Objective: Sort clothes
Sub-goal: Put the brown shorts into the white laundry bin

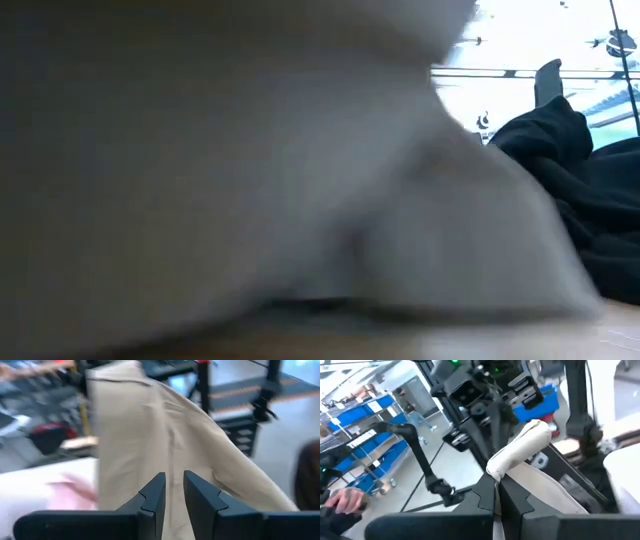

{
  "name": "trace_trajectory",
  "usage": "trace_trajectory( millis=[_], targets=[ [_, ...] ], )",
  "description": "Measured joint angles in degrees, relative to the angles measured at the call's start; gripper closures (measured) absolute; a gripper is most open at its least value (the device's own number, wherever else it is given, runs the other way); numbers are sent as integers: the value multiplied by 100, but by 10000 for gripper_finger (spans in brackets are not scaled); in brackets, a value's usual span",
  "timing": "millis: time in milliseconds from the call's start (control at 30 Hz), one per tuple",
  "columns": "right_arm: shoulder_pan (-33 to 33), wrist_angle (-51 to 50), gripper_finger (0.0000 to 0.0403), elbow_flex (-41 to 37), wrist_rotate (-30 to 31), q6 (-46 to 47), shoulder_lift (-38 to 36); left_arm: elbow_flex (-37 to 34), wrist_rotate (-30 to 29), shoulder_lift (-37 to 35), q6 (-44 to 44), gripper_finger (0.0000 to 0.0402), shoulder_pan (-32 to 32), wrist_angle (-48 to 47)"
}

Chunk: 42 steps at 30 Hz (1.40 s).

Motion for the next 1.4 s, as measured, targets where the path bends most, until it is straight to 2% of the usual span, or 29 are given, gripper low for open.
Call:
trace_trajectory(
  millis=[100, 200, 300, 467, 567, 767, 900, 1000, 1167, 1400],
  targets=[
    [70, -201, 403, -3, -27, -284, -244, 0, -315, -220, 106, 324, -2, -34],
    [171, -623, 403, -1, -27, -264, -331, -15, -302, -271, -492, 324, -2, -216],
    [260, -1156, 403, -3, -40, -119, -247, -275, -10, -251, -1412, 324, 2, -538],
    [435, -1369, 403, -3, -13, 35, -121, -1124, 691, -188, -2981, 324, 31, -891],
    [556, -1387, 403, -3, -20, 34, -31, -1830, 839, -129, -3649, 324, 28, -353],
    [690, -1377, 403, -3, 41, -44, 31, -3208, 1090, 169, -4298, 324, 99, 1490],
    [756, -1379, 403, -3, 276, -116, 41, -3551, 1348, 485, -4868, 324, 272, 1638],
    [760, -1407, 403, -3, 283, -128, 41, -3574, 1510, 732, -4516, 324, 307, 1701],
    [758, -1561, 403, -3, 291, -128, 63, -3576, 1736, 1141, -3069, 324, 310, 2236],
    [760, -1597, 403, -3, 286, -118, 279, -3506, 1764, 1427, -2948, 322, 411, 2381]
  ],
)
